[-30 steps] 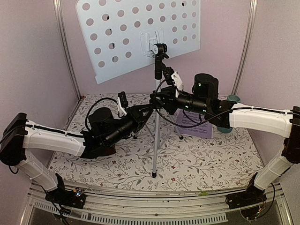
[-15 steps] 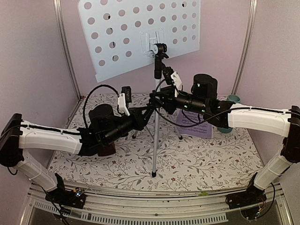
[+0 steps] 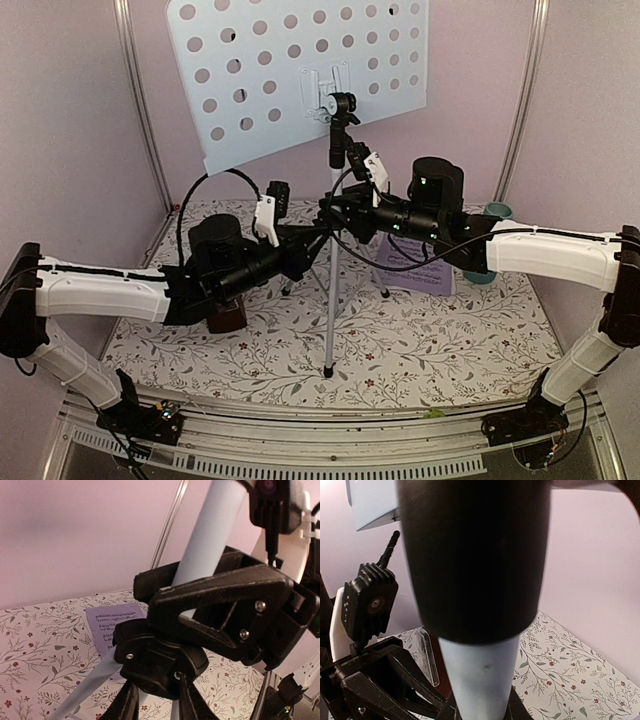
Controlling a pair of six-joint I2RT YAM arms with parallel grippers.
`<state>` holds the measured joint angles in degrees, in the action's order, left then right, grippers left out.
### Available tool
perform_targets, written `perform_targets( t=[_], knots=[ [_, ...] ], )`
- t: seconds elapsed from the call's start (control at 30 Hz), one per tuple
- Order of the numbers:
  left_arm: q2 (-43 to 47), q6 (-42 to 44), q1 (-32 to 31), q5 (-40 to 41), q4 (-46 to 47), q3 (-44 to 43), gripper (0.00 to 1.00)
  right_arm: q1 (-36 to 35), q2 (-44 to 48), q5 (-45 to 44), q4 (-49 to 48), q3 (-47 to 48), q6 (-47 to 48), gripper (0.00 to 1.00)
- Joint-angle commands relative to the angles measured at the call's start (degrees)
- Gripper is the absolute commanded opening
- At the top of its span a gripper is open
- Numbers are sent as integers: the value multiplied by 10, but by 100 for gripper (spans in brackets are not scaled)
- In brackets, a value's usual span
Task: Set up the instrument practice props
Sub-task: Screw the knob on the music stand.
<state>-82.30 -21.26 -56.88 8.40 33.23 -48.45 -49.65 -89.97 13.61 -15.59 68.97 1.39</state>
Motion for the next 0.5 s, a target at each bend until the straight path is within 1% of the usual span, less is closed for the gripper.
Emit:
perform_targets(
  t=[0.0, 0.1, 0.2, 0.47],
  knots=[
    [4, -68, 16, -52, -35, -2, 33, -21, -42, 32, 134, -26, 3, 0],
    [9, -139, 26, -61, -19, 4, 36, -21, -41, 30, 134, -27, 3, 0],
    [11, -192, 31, -58, -7, 9, 36, -21, -41, 30, 134, -27, 2, 0],
    [6, -339, 58, -79, 88, 54, 31, -22, -40, 31, 133, -29, 1, 0]
  ],
)
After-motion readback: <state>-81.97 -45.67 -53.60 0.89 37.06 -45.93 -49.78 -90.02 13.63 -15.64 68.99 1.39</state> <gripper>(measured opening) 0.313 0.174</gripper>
